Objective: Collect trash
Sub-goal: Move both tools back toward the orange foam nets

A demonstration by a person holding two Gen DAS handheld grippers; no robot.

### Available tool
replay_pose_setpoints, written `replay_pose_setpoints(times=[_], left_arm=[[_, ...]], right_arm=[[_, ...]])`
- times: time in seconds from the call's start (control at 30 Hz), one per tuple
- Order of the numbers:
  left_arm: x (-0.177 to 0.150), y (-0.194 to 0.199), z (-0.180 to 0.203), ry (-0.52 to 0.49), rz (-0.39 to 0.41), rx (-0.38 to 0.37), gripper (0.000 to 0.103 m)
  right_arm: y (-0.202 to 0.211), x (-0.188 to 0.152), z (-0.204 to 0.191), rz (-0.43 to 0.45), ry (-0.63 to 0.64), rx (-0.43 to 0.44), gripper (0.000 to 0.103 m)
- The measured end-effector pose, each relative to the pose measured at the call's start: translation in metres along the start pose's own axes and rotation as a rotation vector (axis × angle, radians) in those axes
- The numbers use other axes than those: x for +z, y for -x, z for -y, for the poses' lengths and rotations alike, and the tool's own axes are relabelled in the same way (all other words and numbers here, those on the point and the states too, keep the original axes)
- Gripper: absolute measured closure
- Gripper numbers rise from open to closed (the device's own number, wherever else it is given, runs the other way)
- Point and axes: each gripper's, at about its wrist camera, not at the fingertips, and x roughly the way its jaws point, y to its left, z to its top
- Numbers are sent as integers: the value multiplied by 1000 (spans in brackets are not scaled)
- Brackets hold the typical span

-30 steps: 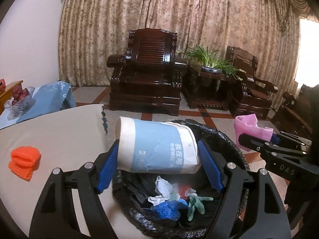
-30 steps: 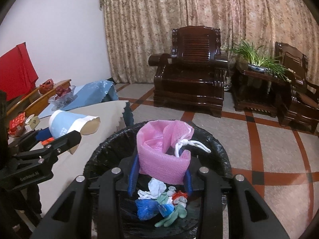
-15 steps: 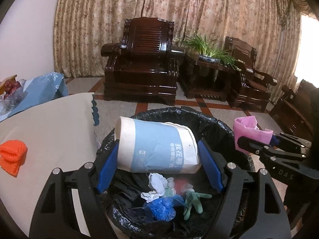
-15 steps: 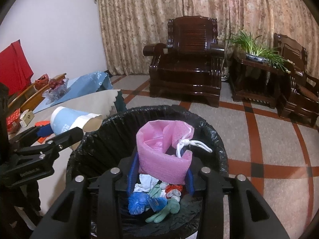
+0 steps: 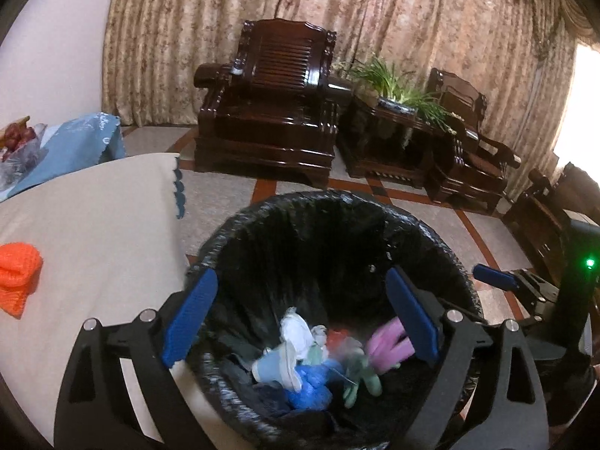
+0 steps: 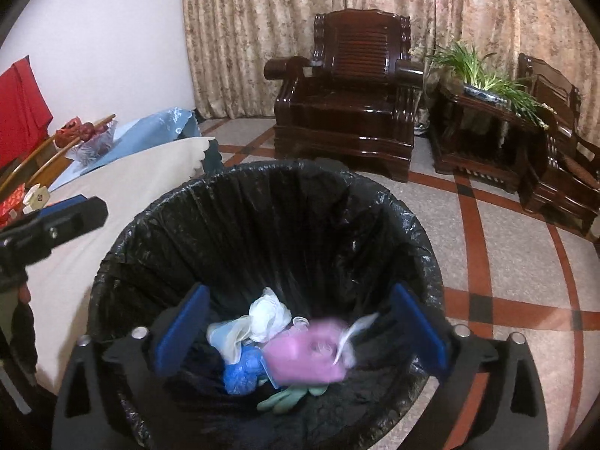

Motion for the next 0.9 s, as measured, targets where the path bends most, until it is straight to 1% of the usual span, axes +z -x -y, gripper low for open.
replay_pose_setpoints(times=[0.1,0.2,0.3,0.4,0.53,0.7,0.9], left_arm=[[4,16,-13,16,29,25,14],[9,42,-27,17,87,67,13],[13,73,-44,25,142,116,12],[16,98,-62,49,170,159,12],[13,124,-92,71,193,236,11],[4,152,-138,105,196,342,11],[-5,177,-184,130,189,435,11]], right_arm=[[13,3,-5,27,-7,24,7],[31,12,-17,75,-8,47,6],[47,24,-36,125,1,75,6],[52,35,-57,148,24,100,6],[47,45,-90,163,56,142,6],[32,51,-133,154,83,196,6],[15,53,-188,152,133,256,6]])
